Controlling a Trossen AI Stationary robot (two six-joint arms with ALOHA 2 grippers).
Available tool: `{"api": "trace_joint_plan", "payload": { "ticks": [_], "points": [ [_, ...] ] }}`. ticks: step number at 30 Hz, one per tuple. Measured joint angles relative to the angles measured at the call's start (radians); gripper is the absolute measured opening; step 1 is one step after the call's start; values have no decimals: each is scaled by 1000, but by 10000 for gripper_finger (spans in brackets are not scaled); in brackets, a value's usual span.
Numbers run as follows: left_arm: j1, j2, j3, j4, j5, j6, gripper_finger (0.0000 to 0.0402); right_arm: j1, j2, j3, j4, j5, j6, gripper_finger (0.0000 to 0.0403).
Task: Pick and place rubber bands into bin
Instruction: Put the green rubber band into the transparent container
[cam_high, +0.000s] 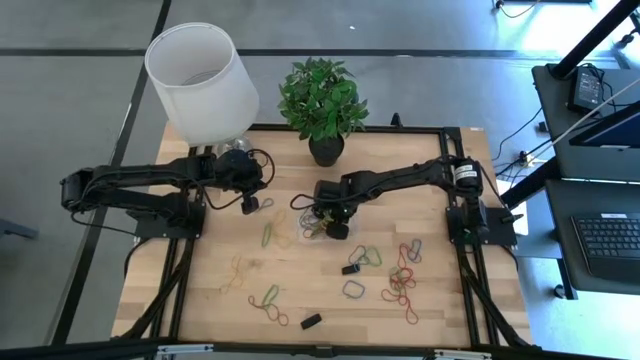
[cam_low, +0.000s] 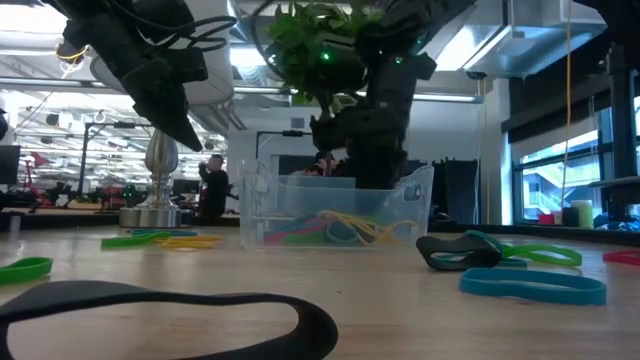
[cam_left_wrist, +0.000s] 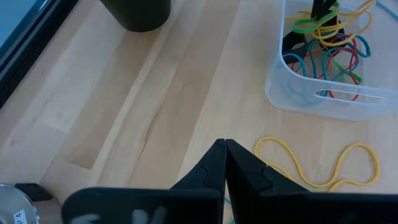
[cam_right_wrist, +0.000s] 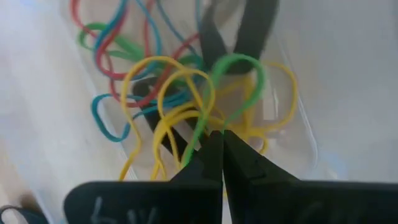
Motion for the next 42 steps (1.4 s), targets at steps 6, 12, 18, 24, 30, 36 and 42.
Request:
{"api": "trace_joint_plan", "payload": {
  "ticks": [6, 12, 18, 24, 30, 36, 42],
  "points": [
    [0, 0, 0, 0, 0, 2, 3, 2, -1, -9, 7, -81, 164, 0],
    [0, 0, 0, 0, 0, 2, 3, 27, -2, -8, 8, -98, 258, 0],
    [0, 0, 0, 0, 0, 2, 3, 38, -2, -8, 7, -105, 365, 0],
    [0, 0, 0, 0, 0, 2, 3, 39, -3, -4, 3, -107, 400, 0],
    [0, 0, 0, 0, 0, 3, 3, 39, -5, 69, -55, -96, 345, 2],
    [0, 0, 0, 0, 0, 3, 3, 39, -5, 159, -181, 7, 307, 33],
    [0, 0, 0, 0, 0, 3, 3, 38, -7, 200, -254, 55, 291, 71]
  ]
}}
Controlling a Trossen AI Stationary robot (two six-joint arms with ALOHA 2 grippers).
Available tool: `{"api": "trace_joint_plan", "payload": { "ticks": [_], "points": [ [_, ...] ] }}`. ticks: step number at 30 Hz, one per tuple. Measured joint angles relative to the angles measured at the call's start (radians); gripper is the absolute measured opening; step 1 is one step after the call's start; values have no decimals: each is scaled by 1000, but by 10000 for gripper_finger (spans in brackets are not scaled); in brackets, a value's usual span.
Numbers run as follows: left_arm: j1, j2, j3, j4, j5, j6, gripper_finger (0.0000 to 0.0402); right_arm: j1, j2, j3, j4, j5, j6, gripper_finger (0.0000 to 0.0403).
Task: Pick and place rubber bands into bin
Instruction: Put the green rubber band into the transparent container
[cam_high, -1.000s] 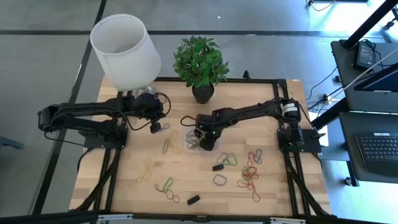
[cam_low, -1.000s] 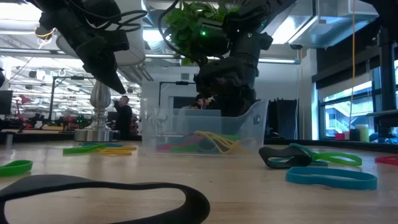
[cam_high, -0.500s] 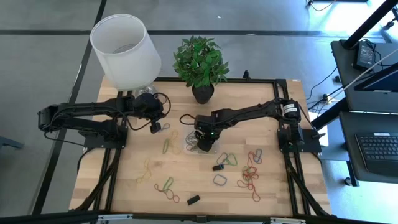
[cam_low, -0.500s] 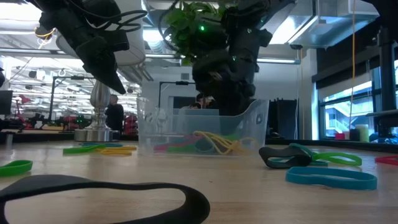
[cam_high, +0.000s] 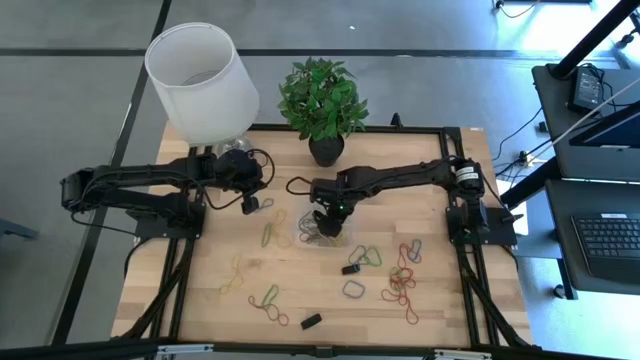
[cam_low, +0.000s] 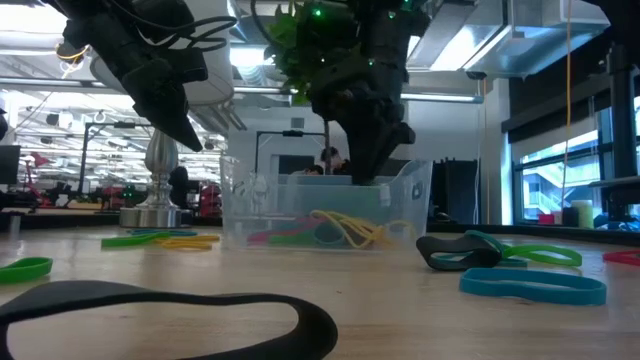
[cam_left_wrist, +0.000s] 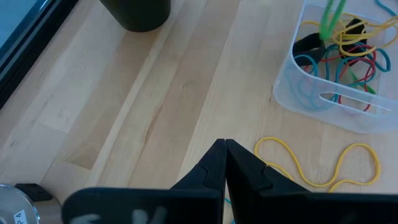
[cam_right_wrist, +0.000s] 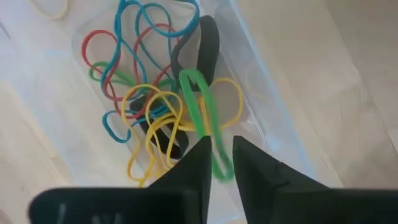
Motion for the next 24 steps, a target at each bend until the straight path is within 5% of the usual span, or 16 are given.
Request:
{"api": "trace_joint_plan", "payload": {
  "ticks": [12, 24],
  "points": [
    [0, 0, 0, 0, -19, 0, 3, 1, -24, -5, -47, 34, -39, 93],
    [-53, 0, 7, -7, -8, 8, 3, 21, -329, -144, 4, 90, -138, 47]
  ]
}}
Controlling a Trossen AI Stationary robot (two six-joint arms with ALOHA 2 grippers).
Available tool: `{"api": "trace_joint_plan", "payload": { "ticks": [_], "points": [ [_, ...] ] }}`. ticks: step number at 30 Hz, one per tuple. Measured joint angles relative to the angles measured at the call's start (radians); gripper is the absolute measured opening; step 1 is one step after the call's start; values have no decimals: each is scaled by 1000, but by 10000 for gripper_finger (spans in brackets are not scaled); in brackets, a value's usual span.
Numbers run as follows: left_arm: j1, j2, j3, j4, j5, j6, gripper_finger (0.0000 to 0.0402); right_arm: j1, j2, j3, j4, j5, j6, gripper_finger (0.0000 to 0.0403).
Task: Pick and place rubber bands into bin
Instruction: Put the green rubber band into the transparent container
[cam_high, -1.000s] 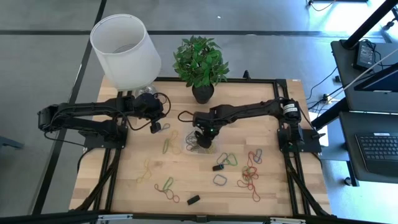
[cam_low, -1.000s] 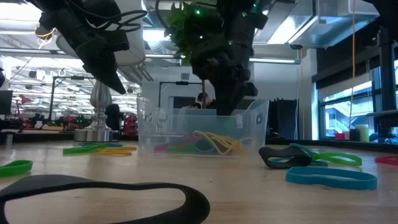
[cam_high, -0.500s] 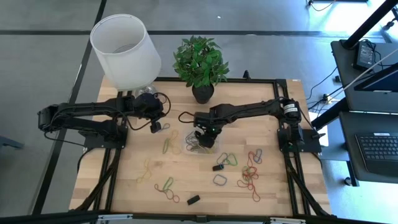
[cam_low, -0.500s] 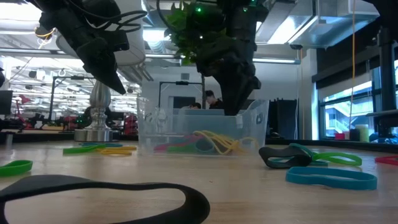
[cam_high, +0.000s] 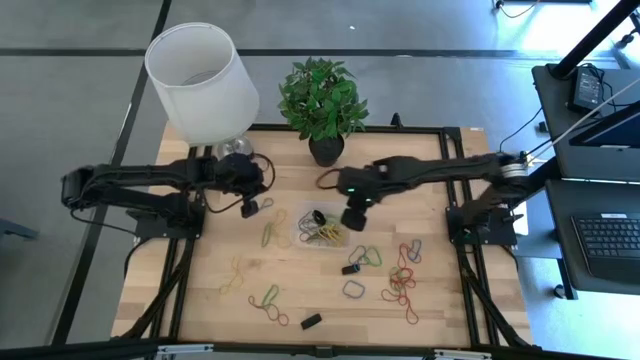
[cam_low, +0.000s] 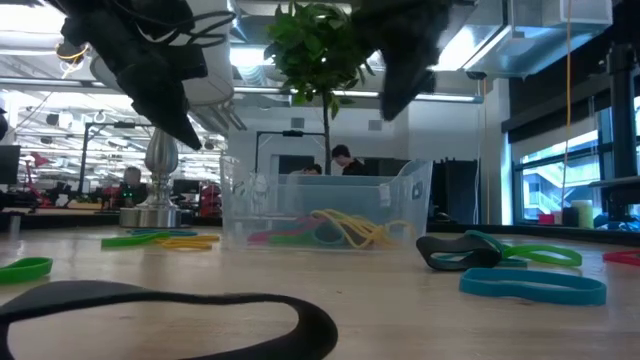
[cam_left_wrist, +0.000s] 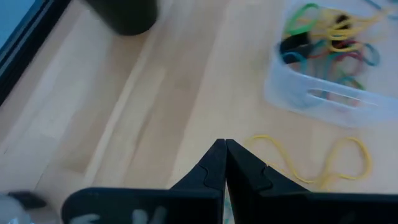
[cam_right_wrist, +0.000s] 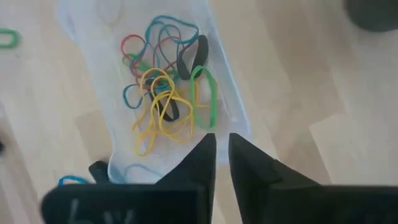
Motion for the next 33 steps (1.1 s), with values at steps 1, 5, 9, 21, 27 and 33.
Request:
{"api": "trace_joint_plan", "payload": {
  "ticks": [1, 5, 9, 21, 27, 33],
  "points": [
    [-19, 0, 7, -3, 0, 4, 3, 5, -47, -42, 24, 11, 7, 41],
    [-115, 0, 49, -5, -38, -9, 3, 31, -256, -229, 87, 66, 81, 19],
    [-224, 4, 124, -89, -150, -79, 2, 65, -477, -419, 96, 111, 172, 4],
    [-536, 233, 397, -488, -299, -483, 2, 99, -905, -851, 145, 112, 329, 25],
    [-622, 356, 474, -575, -299, -720, 2, 99, -933, -931, 220, 102, 329, 15],
    [-675, 401, 478, -570, -302, -934, 3, 99, -932, -935, 231, 102, 236, 8]
  ]
}}
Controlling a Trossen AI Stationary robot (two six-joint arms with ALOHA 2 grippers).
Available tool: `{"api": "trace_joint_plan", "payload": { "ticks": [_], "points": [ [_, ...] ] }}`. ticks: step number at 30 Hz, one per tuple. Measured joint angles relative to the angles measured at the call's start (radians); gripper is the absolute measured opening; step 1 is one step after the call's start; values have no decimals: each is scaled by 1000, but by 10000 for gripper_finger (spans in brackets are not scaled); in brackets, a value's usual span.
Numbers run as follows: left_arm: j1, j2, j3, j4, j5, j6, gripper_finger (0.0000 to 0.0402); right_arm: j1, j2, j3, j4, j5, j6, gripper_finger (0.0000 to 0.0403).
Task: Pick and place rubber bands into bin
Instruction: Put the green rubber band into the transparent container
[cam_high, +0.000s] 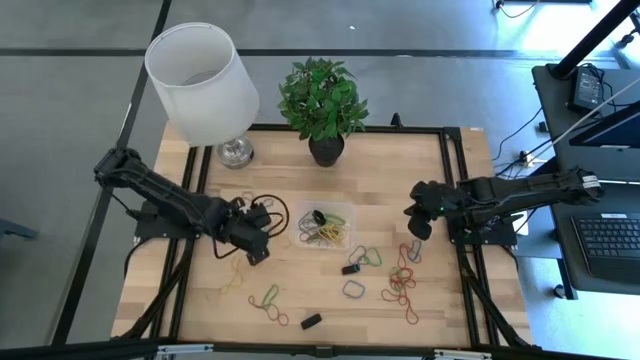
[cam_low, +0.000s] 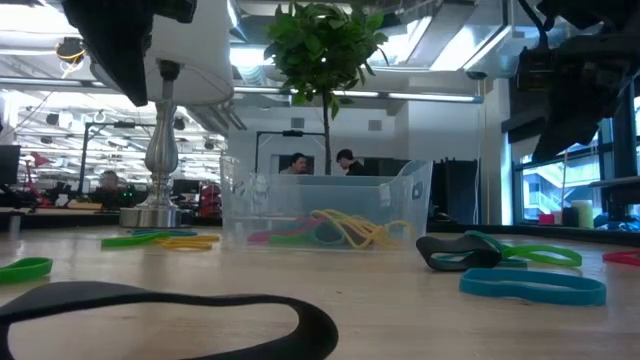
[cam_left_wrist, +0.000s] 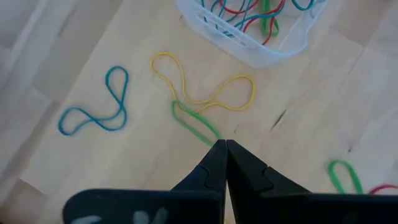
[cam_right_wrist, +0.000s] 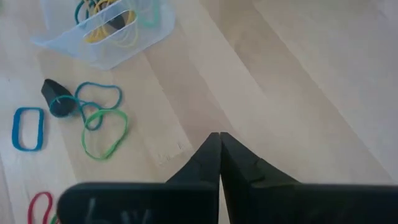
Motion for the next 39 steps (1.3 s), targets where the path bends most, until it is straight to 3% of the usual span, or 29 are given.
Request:
{"api": "trace_joint_plan", "payload": {
  "ticks": [11, 24, 32, 39],
  "points": [
    [23, 29, -19, 2, -79, -77, 12, 0, 0, 0, 5, 0, -19, 15],
    [67, 35, -243, 274, -77, -164, 142, 0, 0, 0, 5, 0, -22, 17],
    [65, 52, -362, 397, -64, -201, 148, 0, 0, 0, 5, 1, -22, 18],
    [65, 149, -403, 504, -38, -156, 144, 0, 0, 0, 11, 1, -22, 19]
  ]
}}
